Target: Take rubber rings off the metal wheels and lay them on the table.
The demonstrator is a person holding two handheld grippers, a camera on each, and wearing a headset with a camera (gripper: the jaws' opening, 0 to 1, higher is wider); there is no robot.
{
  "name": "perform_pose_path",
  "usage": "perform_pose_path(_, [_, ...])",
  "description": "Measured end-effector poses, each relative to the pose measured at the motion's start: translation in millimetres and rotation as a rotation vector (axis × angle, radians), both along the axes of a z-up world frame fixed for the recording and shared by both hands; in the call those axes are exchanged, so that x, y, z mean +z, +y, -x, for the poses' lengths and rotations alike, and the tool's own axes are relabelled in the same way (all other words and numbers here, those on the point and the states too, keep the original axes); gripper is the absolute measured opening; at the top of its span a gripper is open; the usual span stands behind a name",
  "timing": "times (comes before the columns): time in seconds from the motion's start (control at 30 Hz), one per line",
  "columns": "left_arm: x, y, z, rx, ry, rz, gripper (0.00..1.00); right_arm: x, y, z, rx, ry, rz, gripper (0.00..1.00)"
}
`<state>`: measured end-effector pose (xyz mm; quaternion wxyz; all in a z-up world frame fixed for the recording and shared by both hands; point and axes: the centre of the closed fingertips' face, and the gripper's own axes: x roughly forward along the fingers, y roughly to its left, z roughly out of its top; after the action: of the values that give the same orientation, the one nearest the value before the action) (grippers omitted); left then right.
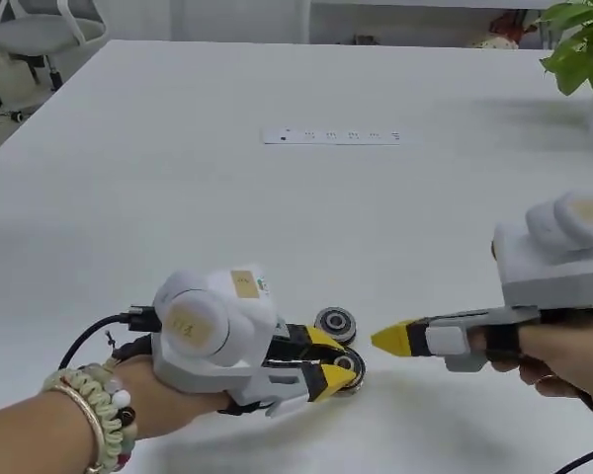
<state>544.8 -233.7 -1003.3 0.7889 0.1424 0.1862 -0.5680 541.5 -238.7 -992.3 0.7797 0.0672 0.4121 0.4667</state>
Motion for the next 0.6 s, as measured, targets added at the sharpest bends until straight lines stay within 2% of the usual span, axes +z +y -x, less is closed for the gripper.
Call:
perform_pose_path(0.03, [0.0, 0.0, 0.1, 0.0, -0.001, -0.001, 0.14, -2.6, 0.5, 0.9, 0.014, -0.003, 0.015, 0.0])
perform_pose_path(0.13, [-0.1, 0.1, 0.1, -0.002, -0.002, -0.002, 0.14, -8.3, 0.7, 1.9, 0.048, -0.055, 0.073, 0.01])
perform_pose_path(0.3, [-0.2, 0.1, 0.1, -0.006, -0.008, -0.007, 0.14, -11.0, 3.2, 0.0, 0.053, -0.052, 0.077, 0.06])
perform_pose_path(0.37, [-0.1, 0.1, 0.2, -0.007, -0.01, -0.009, 0.14, -14.0, 1.5, -2.6, 0.06, -0.086, 0.113, 0.06])
perform_pose_path(0.47, [-0.1, 0.1, -0.1, -0.005, -0.011, -0.008, 0.14, -14.9, 0.1, -4.2, 0.076, -0.102, 0.124, 0.04])
perform_pose_path(0.6, [0.3, -0.7, -1.2, 0.011, 0.008, -0.002, 0.14, -15.0, -0.5, -6.7, 0.086, -0.119, 0.138, 0.03])
